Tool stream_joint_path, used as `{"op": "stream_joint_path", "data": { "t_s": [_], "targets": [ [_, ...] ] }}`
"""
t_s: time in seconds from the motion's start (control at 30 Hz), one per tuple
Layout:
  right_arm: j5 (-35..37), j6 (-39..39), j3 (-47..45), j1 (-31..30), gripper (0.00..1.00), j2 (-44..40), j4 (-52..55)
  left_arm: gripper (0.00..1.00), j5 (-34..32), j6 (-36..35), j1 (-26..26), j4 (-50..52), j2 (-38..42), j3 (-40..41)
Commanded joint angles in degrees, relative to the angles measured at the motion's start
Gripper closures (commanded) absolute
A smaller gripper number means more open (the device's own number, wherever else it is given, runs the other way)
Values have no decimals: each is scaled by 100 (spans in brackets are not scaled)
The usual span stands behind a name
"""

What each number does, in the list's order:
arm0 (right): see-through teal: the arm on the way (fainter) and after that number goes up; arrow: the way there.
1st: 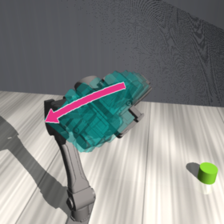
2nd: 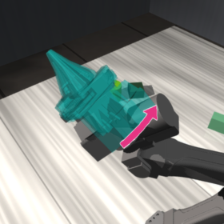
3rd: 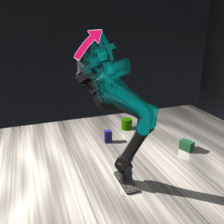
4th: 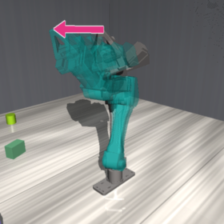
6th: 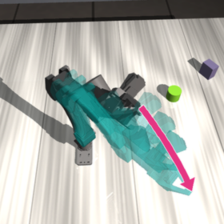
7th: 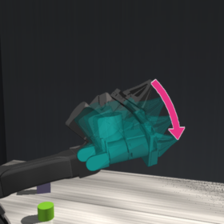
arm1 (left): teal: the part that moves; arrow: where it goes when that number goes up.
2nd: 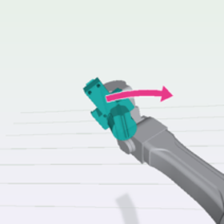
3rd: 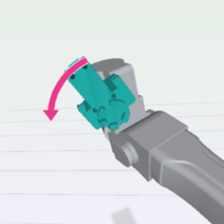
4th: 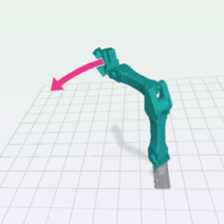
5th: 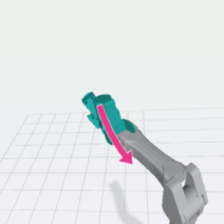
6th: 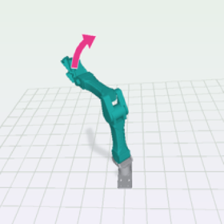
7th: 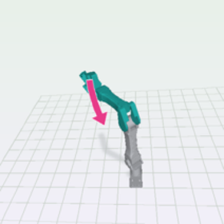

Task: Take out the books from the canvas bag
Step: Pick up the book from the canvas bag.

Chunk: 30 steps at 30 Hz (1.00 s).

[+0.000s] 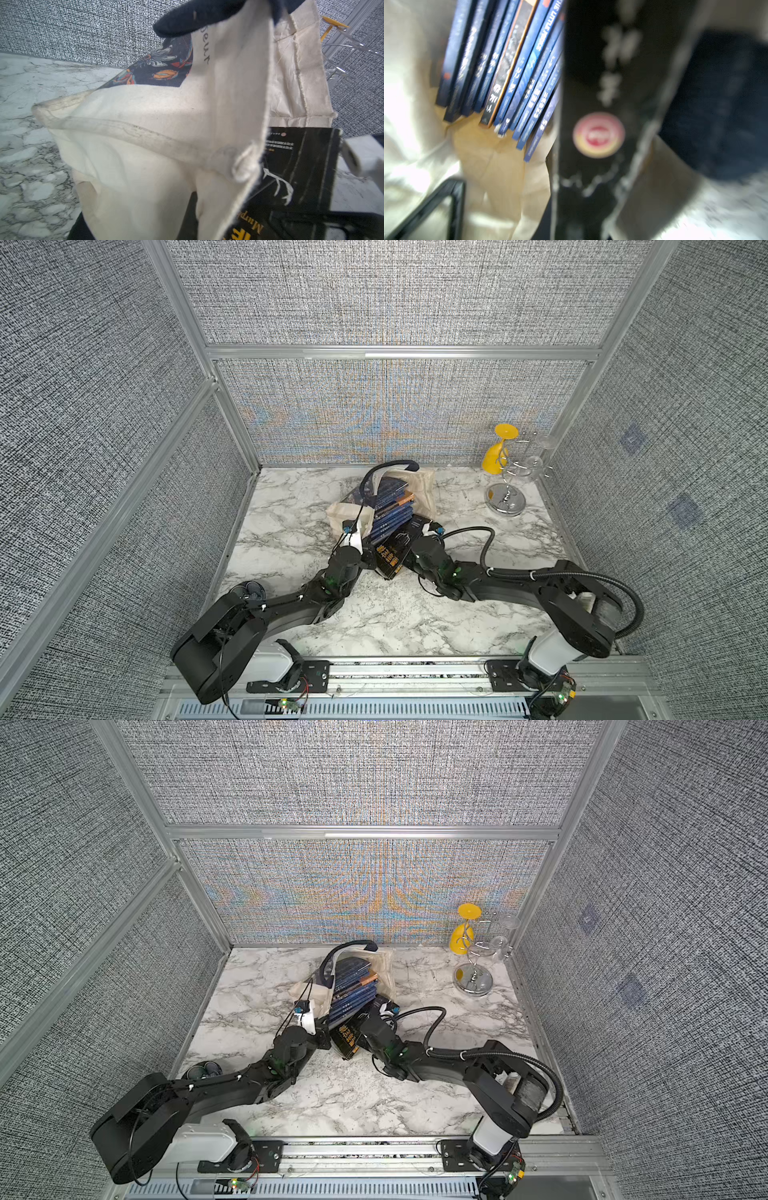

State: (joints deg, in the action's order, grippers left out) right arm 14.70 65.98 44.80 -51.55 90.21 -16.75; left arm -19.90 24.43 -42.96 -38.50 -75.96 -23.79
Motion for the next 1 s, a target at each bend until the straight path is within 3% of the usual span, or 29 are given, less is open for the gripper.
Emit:
{"op": "stream_joint_path", "data": {
  "t_s": [0.0,0.33,0.53,0.77,0.97],
  "targets": [
    [-140,-816,33,-89,100,-390,-52,100,-344,11,16,202,-26,-33],
    [-159,-1816,-190,-161,100,-1925,743,100,-553,2,15,420,-19,-134],
    [624,-2263,-357,-162,100,-3334,1606,100,-672,42,18,567,14,-169],
    [2105,-2160,-784,-137,100,-4854,2586,100,-916,441,16,1425,211,-365],
    [2531,-1952,-1100,52,100,-5743,3036,100,-1239,643,16,2268,393,-608]
  ]
}}
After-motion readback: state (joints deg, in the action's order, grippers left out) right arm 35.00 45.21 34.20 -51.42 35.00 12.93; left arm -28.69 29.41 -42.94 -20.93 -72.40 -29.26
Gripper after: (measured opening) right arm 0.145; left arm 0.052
